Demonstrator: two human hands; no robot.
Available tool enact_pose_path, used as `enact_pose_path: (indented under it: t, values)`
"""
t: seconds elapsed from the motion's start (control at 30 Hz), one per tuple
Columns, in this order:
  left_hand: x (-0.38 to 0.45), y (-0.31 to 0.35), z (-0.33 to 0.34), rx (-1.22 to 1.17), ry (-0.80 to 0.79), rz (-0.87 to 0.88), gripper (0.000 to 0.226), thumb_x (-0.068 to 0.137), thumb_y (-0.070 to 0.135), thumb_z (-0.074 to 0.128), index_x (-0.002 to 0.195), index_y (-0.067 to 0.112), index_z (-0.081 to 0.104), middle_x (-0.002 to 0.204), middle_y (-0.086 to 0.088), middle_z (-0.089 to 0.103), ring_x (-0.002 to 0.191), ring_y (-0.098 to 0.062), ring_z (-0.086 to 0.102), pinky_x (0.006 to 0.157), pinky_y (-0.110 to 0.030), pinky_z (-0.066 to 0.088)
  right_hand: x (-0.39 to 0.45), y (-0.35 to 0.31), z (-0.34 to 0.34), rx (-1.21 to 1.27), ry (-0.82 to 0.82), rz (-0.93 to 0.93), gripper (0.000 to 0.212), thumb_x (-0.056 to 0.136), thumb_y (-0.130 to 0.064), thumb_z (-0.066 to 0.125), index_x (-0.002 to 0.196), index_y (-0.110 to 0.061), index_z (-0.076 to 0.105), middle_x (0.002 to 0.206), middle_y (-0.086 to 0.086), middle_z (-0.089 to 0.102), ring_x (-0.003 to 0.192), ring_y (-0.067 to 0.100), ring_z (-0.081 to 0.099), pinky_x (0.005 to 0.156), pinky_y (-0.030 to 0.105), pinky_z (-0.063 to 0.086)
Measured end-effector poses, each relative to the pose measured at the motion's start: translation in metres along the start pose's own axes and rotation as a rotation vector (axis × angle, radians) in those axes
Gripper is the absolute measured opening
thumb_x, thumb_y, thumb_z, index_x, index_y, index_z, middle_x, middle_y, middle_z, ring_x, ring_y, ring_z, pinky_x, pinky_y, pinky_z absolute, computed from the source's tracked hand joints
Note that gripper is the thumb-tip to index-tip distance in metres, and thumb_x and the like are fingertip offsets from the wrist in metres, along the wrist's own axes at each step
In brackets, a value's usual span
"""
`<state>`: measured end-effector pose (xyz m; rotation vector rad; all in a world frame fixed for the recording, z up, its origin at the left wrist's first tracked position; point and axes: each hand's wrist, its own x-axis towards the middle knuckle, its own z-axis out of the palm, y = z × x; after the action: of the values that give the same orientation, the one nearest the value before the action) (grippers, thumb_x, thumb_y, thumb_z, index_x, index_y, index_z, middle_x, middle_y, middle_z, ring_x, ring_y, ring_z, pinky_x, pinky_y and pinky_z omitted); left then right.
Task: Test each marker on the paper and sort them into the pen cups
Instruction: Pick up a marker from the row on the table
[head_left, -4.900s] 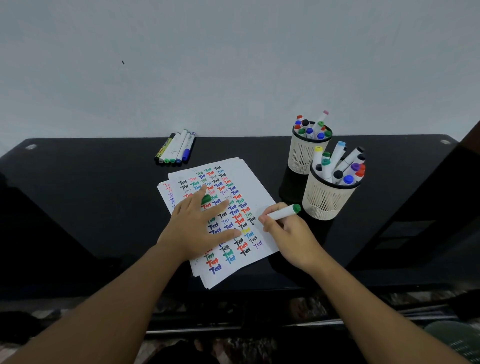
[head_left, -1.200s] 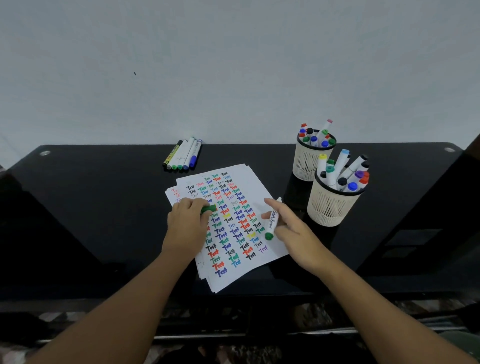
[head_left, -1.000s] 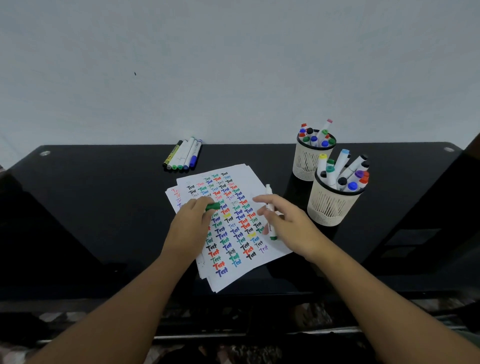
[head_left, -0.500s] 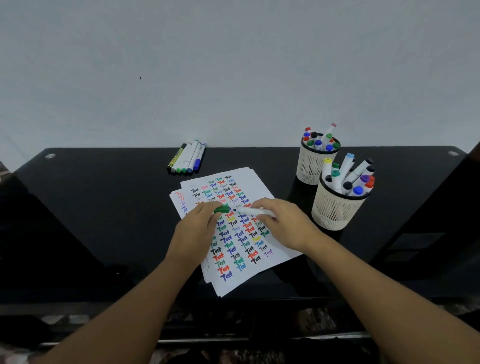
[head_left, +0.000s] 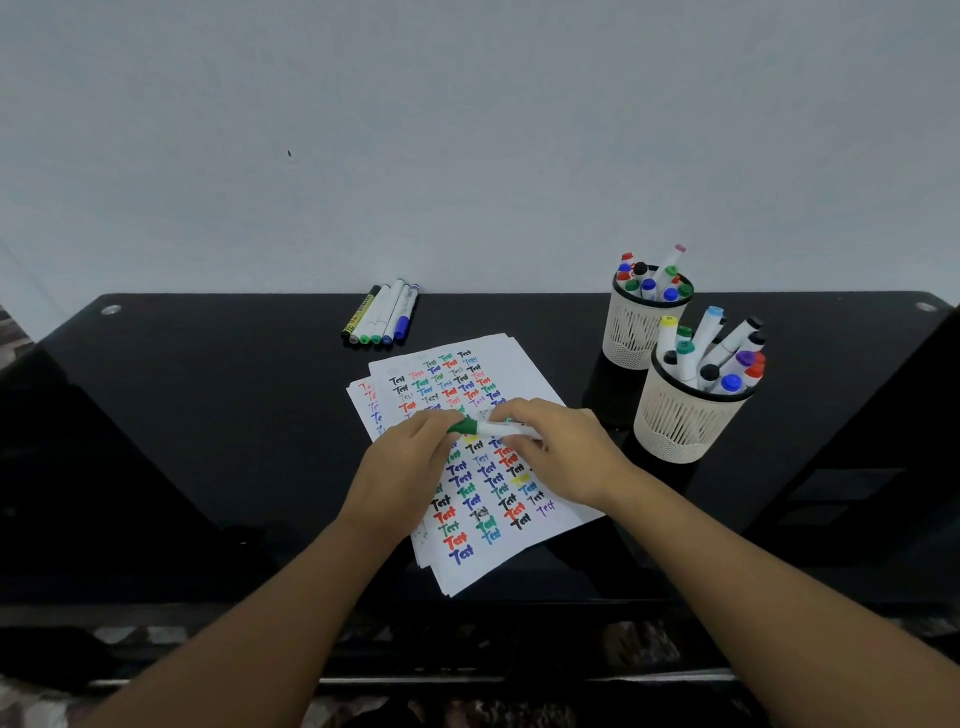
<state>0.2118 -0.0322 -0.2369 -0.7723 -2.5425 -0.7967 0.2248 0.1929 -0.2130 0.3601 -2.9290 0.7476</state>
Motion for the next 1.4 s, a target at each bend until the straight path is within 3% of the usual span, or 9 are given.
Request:
enact_pose_path:
  t: [0.1,0.2,0.33,0.43,0.53,0.8,1.0,1.2,1.4]
  values:
    - [0.000,0.000,0.000,0.006,-0.009,0.026,0.024,0.102,0.018,0.059,0.126,0.015,0.065,0.115,-0.002,0.070,0.091,-0.019,0.066,0.071,-0.033,0.056,-0.001,0.001,-0.004,-0.031,-0.007,-0.030,0.028,0.105,-0.037,0.058,0.132,-0.043,0.055,0.113,-0.017,0.066,0.088,0.003,0.057,0.104,0.046,0.042]
    - [-0.001,0.000,0.000,0.012,-0.052,-0.022,0.036,0.103,0.025,0.058,0.139,0.023,0.057,0.117,0.000,0.070,0.095,-0.019,0.066,0.076,-0.033,0.055,-0.001,-0.009,-0.010,-0.088,-0.076,-0.085,0.041,0.106,-0.042,0.054,0.145,-0.040,0.041,0.126,-0.013,0.066,0.101,0.000,0.058,0.111,0.042,0.035]
    - [0.002,0.004,-0.003,-0.026,-0.111,-0.187,0.067,0.101,0.045,0.054,0.159,0.040,0.020,0.115,0.015,0.061,0.095,-0.005,0.059,0.079,-0.026,0.050,0.000,-0.018,-0.010,-0.063,-0.098,-0.117,0.054,0.109,-0.037,0.045,0.157,-0.043,0.021,0.139,-0.002,0.054,0.094,0.017,0.064,0.082,0.042,0.055]
    - [0.006,0.000,0.001,-0.011,-0.121,-0.222,0.083,0.095,0.060,0.055,0.162,0.034,0.013,0.133,0.014,0.055,0.119,-0.010,0.052,0.102,-0.033,0.044,-0.001,-0.016,-0.008,0.005,-0.063,-0.044,0.058,0.110,-0.035,0.037,0.157,-0.055,0.011,0.113,-0.004,0.052,0.078,0.015,0.058,0.071,0.041,0.055]
    - [0.008,-0.006,0.006,0.082,-0.209,-0.227,0.085,0.091,0.073,0.048,0.161,0.030,0.022,0.161,0.004,0.037,0.147,-0.017,0.033,0.122,-0.046,0.027,-0.003,-0.012,-0.010,0.053,-0.062,0.014,0.057,0.108,-0.034,0.036,0.153,-0.062,0.014,0.103,-0.004,0.055,0.083,0.014,0.059,0.074,0.040,0.055]
    - [0.011,-0.005,0.006,0.172,-0.320,-0.272,0.083,0.089,0.082,0.038,0.157,0.035,0.033,0.166,0.006,0.025,0.154,-0.015,0.017,0.126,-0.043,0.010,-0.015,-0.009,-0.012,0.091,-0.051,0.059,0.041,0.103,-0.029,0.048,0.136,-0.049,0.036,0.073,-0.009,0.059,0.060,0.012,0.060,0.050,0.030,0.047]
    - [0.012,-0.004,0.004,0.186,-0.347,-0.283,0.085,0.088,0.084,0.037,0.158,0.036,0.031,0.167,0.007,0.025,0.154,-0.014,0.016,0.126,-0.043,0.009,-0.012,-0.008,-0.012,0.239,-0.009,0.096,0.049,0.109,-0.022,0.039,0.144,-0.056,0.032,0.106,-0.007,0.065,0.077,0.012,0.063,0.071,0.040,0.056]
    - [0.013,0.000,0.003,0.211,-0.409,-0.306,0.087,0.086,0.086,0.032,0.159,0.040,0.024,0.169,0.006,0.016,0.156,-0.017,0.008,0.125,-0.044,0.003,-0.007,-0.011,-0.023,0.351,0.067,0.187,0.031,0.108,-0.023,0.043,0.119,-0.038,0.068,0.108,-0.006,0.067,0.095,0.020,0.067,0.082,0.047,0.057]
    - [0.014,-0.001,0.001,0.202,-0.429,-0.311,0.086,0.085,0.088,0.031,0.158,0.042,0.026,0.169,0.007,0.015,0.156,-0.016,0.007,0.125,-0.044,0.002,0.000,-0.013,-0.035,0.542,0.092,0.173,0.042,0.098,-0.007,0.064,0.117,-0.042,0.050,0.116,-0.005,0.062,0.102,0.020,0.071,0.084,0.035,0.062]
